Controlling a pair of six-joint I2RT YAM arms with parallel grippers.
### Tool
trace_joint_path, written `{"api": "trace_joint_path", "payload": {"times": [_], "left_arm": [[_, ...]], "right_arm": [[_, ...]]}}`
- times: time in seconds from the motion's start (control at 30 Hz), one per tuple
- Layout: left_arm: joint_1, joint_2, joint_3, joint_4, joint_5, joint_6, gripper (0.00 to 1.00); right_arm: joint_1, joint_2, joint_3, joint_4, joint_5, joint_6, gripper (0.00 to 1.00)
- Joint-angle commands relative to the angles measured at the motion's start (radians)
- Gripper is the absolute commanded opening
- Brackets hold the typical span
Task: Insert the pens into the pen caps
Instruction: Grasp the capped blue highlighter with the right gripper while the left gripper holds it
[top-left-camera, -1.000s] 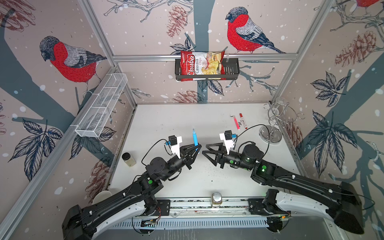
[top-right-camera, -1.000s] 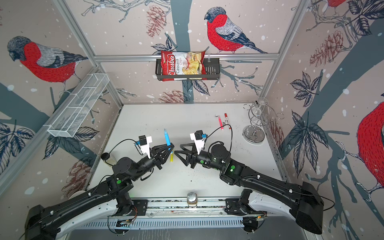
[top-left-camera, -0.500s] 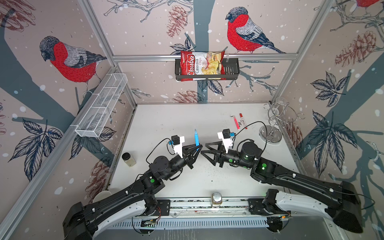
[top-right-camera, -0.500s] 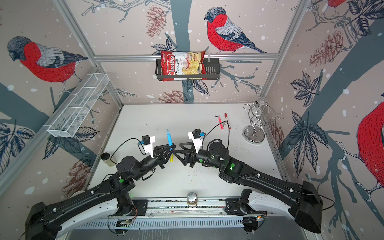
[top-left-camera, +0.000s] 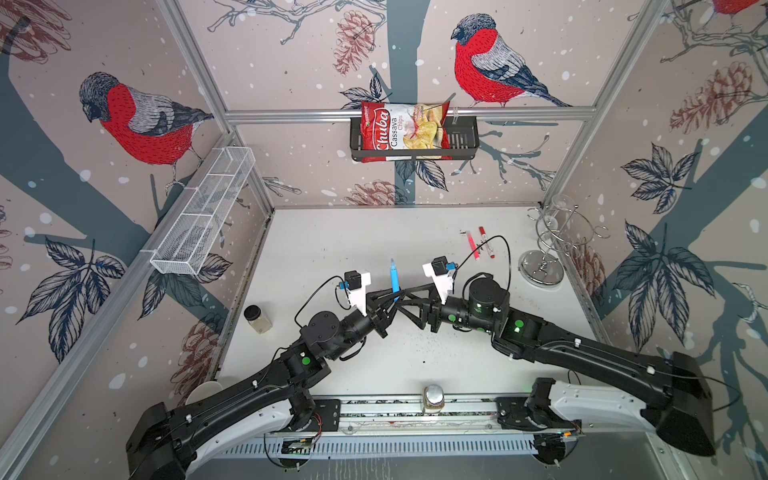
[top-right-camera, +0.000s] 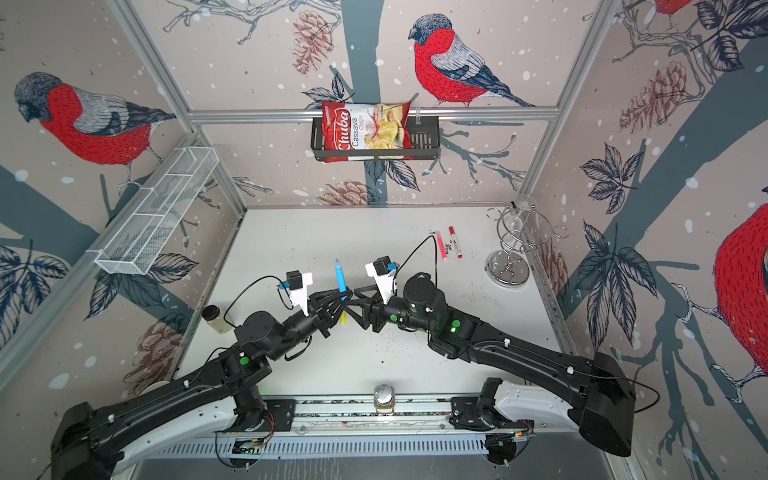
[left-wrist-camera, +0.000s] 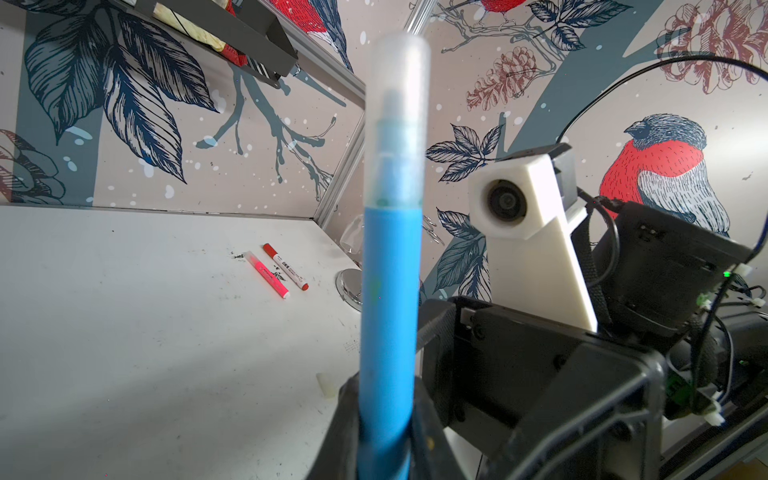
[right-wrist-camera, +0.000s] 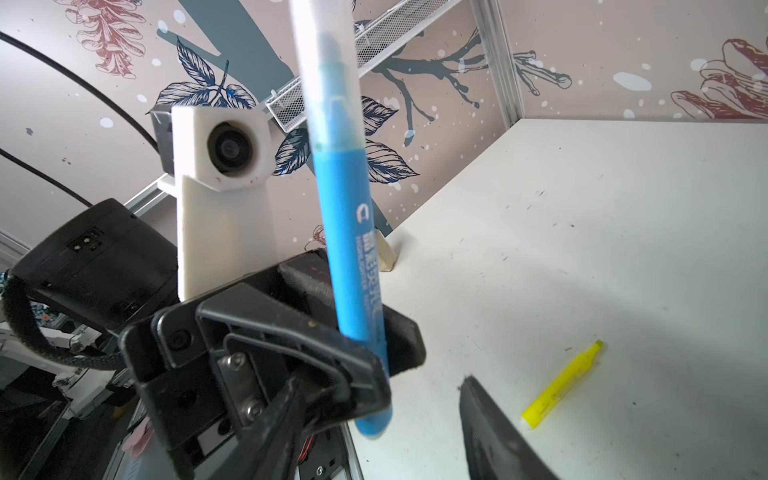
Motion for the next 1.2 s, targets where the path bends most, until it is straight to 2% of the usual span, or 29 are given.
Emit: {"api": "trace_joint_path", "payload": {"times": [0.0, 0.4, 0.73, 1.17], "left_arm": [[0.002, -0.008, -0.008, 0.032, 0.001, 0.005, 0.0], [-0.002, -0.011, -0.029, 0.009, 0.004, 0.004, 0.0], [-0.072, 0.019, -0.011, -0.007, -0.051, 0.037, 0.0], [-0.098, 0.06, -0.005, 0.011, -0.065, 0.042, 0.0]], "right_arm": [[0.0, 0.001, 0.009, 0.006, -0.002, -0.01, 0.58], [-0.005, -0.058, 0.012, -0.015, 0.057, -0.032, 0.55], [-0.011, -0.018, 0.062, -0.042, 0.072, -0.048, 0.49], [-0.011, 0.041, 0.09, -0.073, 0.046, -0.041, 0.19]]}}
